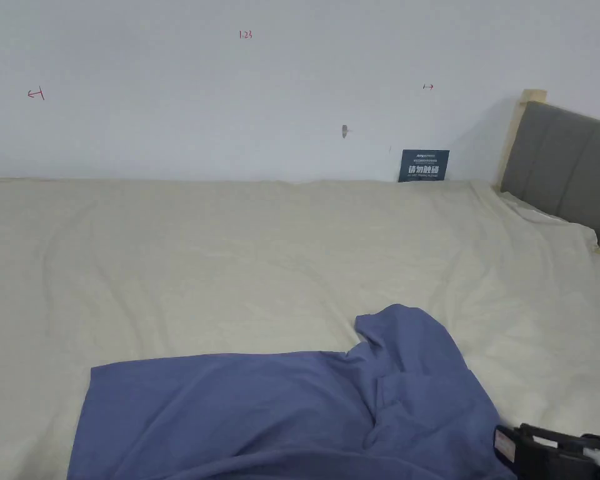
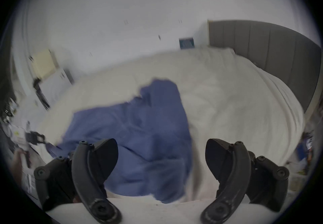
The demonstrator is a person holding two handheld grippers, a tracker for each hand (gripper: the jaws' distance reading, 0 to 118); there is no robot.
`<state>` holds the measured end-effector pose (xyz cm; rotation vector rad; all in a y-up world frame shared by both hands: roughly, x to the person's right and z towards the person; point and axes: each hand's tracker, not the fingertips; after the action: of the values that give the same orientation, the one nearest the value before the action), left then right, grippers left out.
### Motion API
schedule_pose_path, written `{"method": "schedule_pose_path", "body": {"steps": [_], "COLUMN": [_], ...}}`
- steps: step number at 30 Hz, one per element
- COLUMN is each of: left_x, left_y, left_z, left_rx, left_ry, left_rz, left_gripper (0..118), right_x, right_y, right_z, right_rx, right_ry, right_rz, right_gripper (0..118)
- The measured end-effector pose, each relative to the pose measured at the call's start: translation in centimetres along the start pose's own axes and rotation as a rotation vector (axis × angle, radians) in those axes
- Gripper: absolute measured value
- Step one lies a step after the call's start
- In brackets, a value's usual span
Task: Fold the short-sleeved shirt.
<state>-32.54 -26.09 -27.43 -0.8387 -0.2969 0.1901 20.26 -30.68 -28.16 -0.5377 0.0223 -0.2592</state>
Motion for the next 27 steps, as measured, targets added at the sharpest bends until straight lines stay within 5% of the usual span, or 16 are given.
{"method": "schedule_pose_path", "body": {"steps": [1,2,3,4,5,8,13,20,26,27], "left_x": [0.7,1.5,2.3,2.8,3.4,3.6,4.3,-0.5,-3.4,-3.5], "left_y": [-0.5,-1.2,-1.6,-1.7,-2.1,-1.6,0.3,12.6,18.8,19.1], "left_z": [0.9,1.7,2.1,2.3,2.6,3.3,3.5,-5.5,-15.8,-16.7], "left_rx": [0.064,0.146,0.2,0.229,0.259,0.327,0.381,0.052,-0.133,-0.136], "left_ry": [-0.009,-0.001,0.015,0.021,0.043,-0.024,-0.009,0.017,0.071,0.071], "left_rz": [-0.006,-0.026,-0.045,-0.064,-0.07,-0.056,-0.092,0.002,0.0,-0.008], "left_gripper": [100,73,29,0,0,0,0,0,0,8], "right_x": [-0.2,-0.6,-1.1,-1.7,-2.2,-2.4,-3.6,-5.2,-6.0,-6.1], "right_y": [0.2,0.3,0.3,0.3,0.6,1.5,2.3,2.4,2.4,2.2], "right_z": [0.6,1.1,1.5,1.5,1.9,1.3,0.5,-1.6,-3.6,-3.7], "right_rx": [0.025,0.053,0.081,0.107,0.107,0.112,0.107,0.098,0.057,0.056], "right_ry": [0.046,0.056,0.038,-0.009,-0.06,0.067,0.055,0.074,0.109,0.108], "right_rz": [-0.025,-0.038,-0.034,-0.022,-0.001,-0.068,-0.043,0.071,0.074,0.073], "right_gripper": [98,79,41,0,0,0,0,0,0,0]}}
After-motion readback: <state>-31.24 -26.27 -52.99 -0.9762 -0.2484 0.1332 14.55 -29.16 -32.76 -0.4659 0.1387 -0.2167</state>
